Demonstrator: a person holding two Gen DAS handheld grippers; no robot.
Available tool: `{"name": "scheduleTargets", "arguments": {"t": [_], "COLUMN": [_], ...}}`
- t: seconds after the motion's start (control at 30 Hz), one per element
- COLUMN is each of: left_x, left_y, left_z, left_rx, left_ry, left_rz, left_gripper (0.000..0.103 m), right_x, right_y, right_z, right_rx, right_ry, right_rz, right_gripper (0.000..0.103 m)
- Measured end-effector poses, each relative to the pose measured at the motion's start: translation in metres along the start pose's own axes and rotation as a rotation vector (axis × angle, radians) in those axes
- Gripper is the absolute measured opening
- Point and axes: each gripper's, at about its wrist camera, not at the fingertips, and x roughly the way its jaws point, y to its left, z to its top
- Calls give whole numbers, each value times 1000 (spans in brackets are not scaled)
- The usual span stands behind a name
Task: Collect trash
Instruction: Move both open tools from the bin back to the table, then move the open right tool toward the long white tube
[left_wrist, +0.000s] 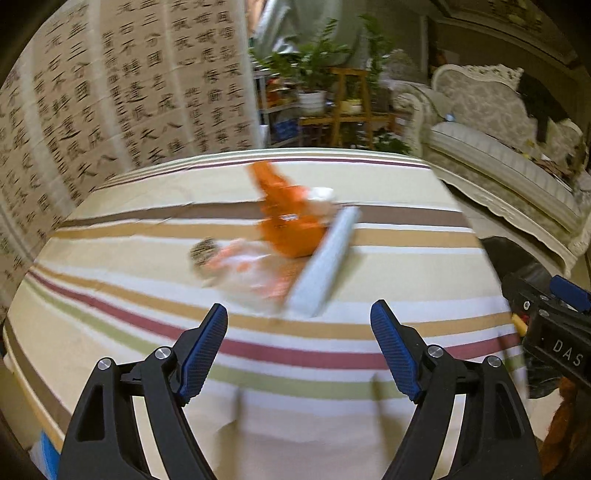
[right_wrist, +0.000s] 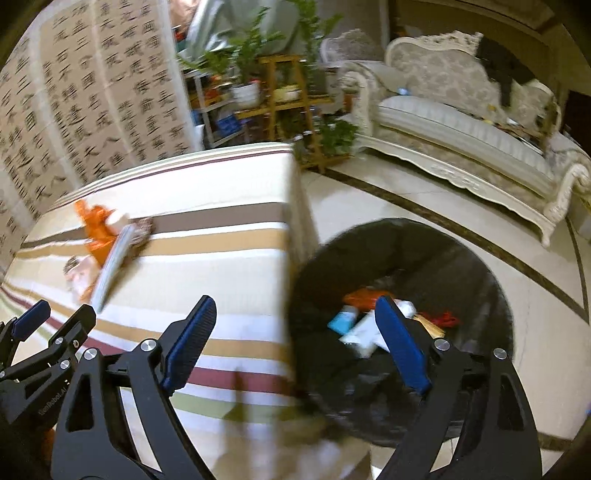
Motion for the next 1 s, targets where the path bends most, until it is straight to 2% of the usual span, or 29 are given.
{"name": "scheduleTargets", "arguments": {"t": [0.33, 0.57, 0.93, 1.0], "left_x": [3, 3, 7, 7], "left_y": [73, 98, 106, 107], "left_z": [-13, -17, -15, -15], "left_rx": [-112, -165, -183, -185], "left_ry": [23, 35, 48, 49], "left_rz": [89, 90, 51, 46], "left_gripper": [78, 78, 78, 78], "right_x": [12, 30, 49, 47], "right_y": [82, 123, 136, 132], "right_z": [11, 20, 19, 18], "right_rx": [-97, -131, -149, -147], "right_ry": [31, 48, 94, 94], "right_rz": [97, 103, 37, 23], "right_gripper": [85, 85, 85, 81]}}
